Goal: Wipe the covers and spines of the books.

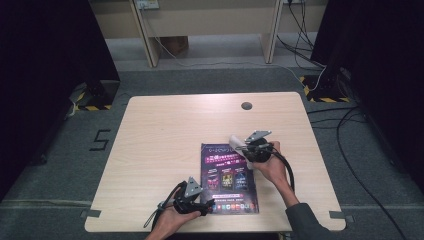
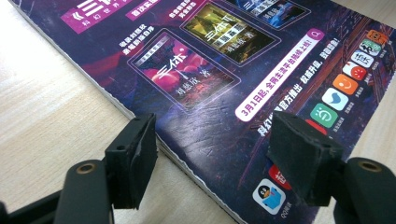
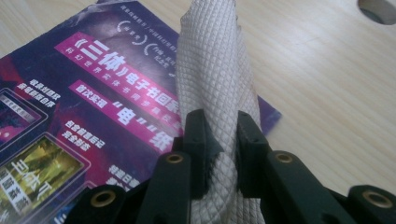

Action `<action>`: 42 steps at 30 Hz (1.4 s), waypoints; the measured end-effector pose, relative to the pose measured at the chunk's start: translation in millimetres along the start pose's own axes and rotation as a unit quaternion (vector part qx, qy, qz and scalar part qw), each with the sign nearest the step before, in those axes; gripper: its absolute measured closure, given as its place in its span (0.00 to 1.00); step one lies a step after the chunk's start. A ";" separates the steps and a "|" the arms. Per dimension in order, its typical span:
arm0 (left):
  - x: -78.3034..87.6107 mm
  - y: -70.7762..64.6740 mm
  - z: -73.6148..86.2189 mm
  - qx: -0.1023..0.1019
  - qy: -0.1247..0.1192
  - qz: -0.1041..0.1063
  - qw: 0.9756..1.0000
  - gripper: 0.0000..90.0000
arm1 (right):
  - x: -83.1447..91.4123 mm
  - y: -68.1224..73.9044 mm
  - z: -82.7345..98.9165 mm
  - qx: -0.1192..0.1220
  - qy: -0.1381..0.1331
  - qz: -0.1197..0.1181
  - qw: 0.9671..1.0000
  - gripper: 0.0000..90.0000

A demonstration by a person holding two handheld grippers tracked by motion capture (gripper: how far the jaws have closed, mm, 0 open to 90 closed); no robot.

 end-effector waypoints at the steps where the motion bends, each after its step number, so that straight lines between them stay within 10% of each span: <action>1: -0.1 -0.4 0.0 0.000 0.000 0.002 1.000 0.35 | -3.2 1.5 -1.1 0.002 0.002 -0.001 1.000 0.87; 14: -1.2 -0.6 0.7 0.010 -0.003 0.010 1.000 0.35 | -31.2 8.7 -2.5 0.005 0.027 -0.016 0.999 0.85; 26: -1.0 -1.6 0.6 -0.002 -0.006 0.007 1.000 0.35 | -31.4 -26.7 14.0 -0.039 0.030 0.025 0.998 0.85; 36: -1.5 0.0 0.5 0.002 -0.004 0.007 1.000 0.32 | -34.3 -8.6 2.0 -0.001 0.032 0.000 0.999 0.85; 42: -1.5 0.2 0.3 -0.001 -0.004 0.006 1.000 0.32 | -35.6 -29.1 10.4 -0.035 0.032 0.042 0.998 0.86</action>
Point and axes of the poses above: each handheld gripper's, and its own axes: x roughly backward along the jaws, z roughly out of its underside, y roughly to its left, the point moved 5 cm from there along -x, roughly forward along the jaws, and after that the axes turned 13 degrees about x, right-handed, at the moved point
